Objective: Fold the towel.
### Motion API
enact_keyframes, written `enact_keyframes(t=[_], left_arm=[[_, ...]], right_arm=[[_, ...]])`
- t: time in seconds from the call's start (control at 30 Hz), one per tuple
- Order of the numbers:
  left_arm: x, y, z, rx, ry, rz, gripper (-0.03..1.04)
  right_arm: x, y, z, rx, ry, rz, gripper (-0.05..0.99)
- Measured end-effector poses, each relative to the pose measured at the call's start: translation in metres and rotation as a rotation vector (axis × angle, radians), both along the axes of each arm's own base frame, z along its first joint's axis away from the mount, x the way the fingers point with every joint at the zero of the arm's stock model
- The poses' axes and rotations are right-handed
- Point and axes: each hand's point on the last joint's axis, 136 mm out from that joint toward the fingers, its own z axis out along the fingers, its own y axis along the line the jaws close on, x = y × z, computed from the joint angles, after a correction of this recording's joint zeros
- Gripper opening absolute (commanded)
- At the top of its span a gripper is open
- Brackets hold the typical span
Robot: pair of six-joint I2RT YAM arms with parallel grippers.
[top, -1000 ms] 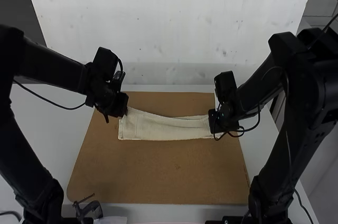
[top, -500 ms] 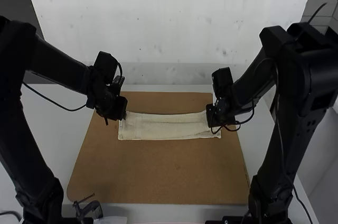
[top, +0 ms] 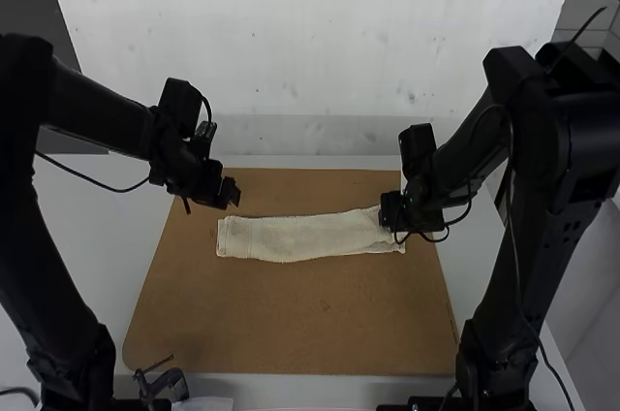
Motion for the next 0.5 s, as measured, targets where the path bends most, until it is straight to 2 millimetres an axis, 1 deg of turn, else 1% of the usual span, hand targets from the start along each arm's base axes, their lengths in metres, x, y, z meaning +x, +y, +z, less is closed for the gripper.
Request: enact_keyframes(t=[0.1,0.13,0.23,0.27,0.33,0.4,0.43,0.47,0.5], left_arm=[[0.006,0.007,0.019,-0.026,-0.049,0.019,1.01],[0.006,0.009,0.022,-0.031,-0.057,0.024,1.01],[0.007,0.01,0.024,-0.04,-0.059,0.026,1.01],[0.007,0.01,0.024,-0.041,-0.059,0.026,1.01],[0.007,0.011,0.024,-0.045,-0.057,0.027,1.01],[0.007,0.014,0.023,-0.045,-0.056,0.033,1.01],[0.007,0.015,0.024,-0.046,-0.057,0.037,1.01],[0.008,0.015,0.024,-0.047,-0.057,0.038,1.01],[0.008,0.016,0.024,-0.048,-0.057,0.04,1.01]], right_arm=[[-0.004,0.0,-0.003,0.008,0.022,-0.011,0.85],[-0.005,0.0,-0.005,0.012,0.029,-0.017,0.85],[-0.003,0.001,-0.011,0.028,0.058,-0.036,0.84],[-0.001,0.003,-0.013,0.036,0.065,-0.04,0.81],[0.003,0.006,-0.014,0.052,0.078,-0.048,0.65],[0.006,0.01,-0.017,0.074,0.089,-0.051,0.45],[0.008,0.01,-0.016,0.079,0.089,-0.059,0.33],[0.01,0.013,-0.016,0.093,0.092,-0.06,0.23],[0.011,0.014,-0.018,0.097,0.099,-0.063,0.16]])
